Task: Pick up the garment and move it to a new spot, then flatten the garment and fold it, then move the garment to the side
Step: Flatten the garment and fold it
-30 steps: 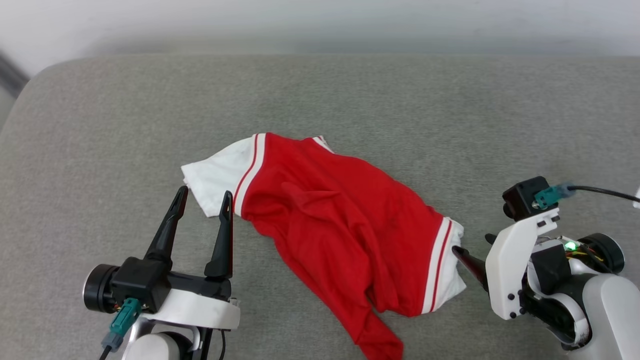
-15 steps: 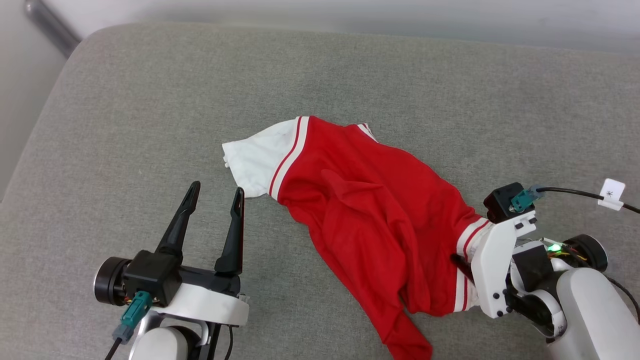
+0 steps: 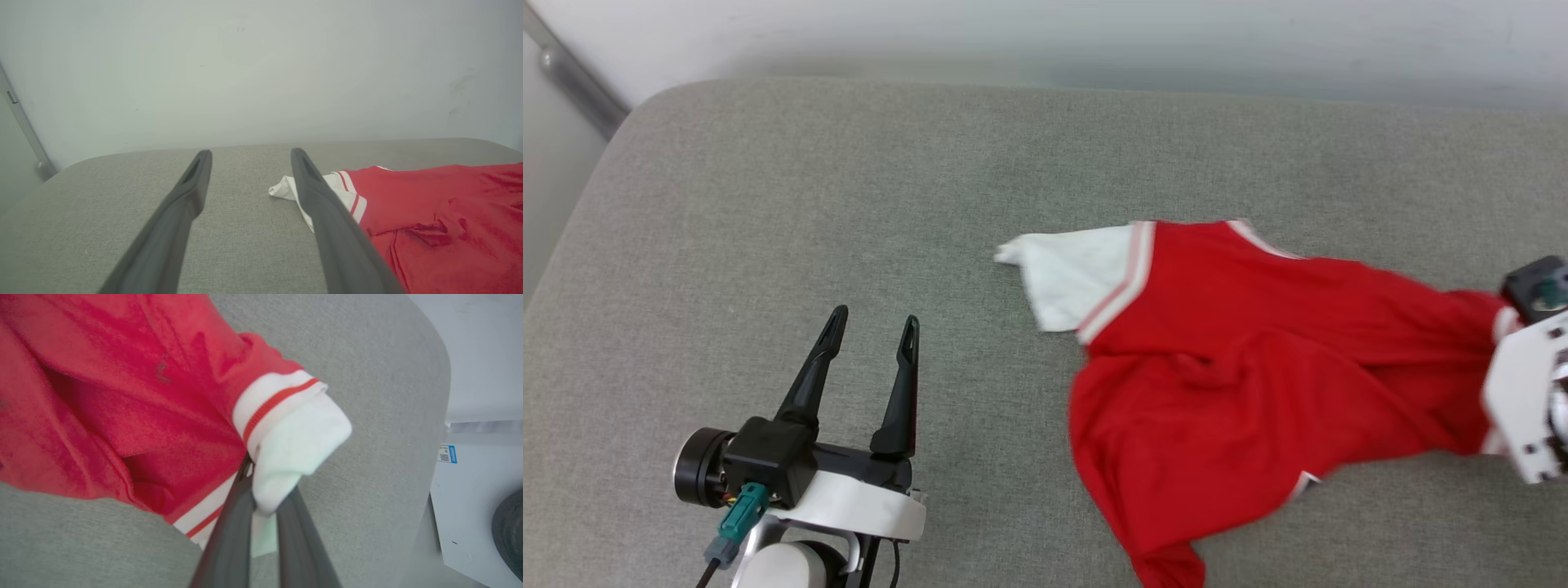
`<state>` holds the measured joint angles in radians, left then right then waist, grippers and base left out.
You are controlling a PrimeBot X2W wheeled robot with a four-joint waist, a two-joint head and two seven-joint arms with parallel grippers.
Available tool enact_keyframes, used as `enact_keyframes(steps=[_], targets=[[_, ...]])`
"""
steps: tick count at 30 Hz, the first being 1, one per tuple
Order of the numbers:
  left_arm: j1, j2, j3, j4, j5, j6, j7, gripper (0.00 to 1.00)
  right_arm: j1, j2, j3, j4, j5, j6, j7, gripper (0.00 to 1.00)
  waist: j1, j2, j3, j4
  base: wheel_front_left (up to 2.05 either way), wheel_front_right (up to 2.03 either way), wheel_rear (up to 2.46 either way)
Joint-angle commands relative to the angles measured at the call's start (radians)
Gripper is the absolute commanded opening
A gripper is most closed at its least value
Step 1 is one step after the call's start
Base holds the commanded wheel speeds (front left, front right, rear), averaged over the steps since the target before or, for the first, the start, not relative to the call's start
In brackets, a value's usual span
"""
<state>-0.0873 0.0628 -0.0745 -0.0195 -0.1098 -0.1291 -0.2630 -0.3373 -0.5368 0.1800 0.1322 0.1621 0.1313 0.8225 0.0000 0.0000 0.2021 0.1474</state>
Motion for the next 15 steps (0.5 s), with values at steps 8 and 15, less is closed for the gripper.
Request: enact_keyframes(steps=[8, 15], targets=[[-0.018, 0.012, -0.015, -0.009, -0.005, -0.001, -0.003, 1.00, -0.063, -0.152, 0.027, 0.109, -0.095, -0.001, 0.032, 0.00, 0.0000, 0.0000, 0.039, 0.003, 0.00, 0.00, 0.00], [-0.022, 0.017, -0.019, 0.005, -0.008, -0.001, -0.003, 1.00, -0.112, -0.068, 0.055, 0.276, -0.144, -0.001, -0.078, 1.00, 0.0000, 0.0000, 0.034, 0.011, 0.00, 0.00, 0.00]])
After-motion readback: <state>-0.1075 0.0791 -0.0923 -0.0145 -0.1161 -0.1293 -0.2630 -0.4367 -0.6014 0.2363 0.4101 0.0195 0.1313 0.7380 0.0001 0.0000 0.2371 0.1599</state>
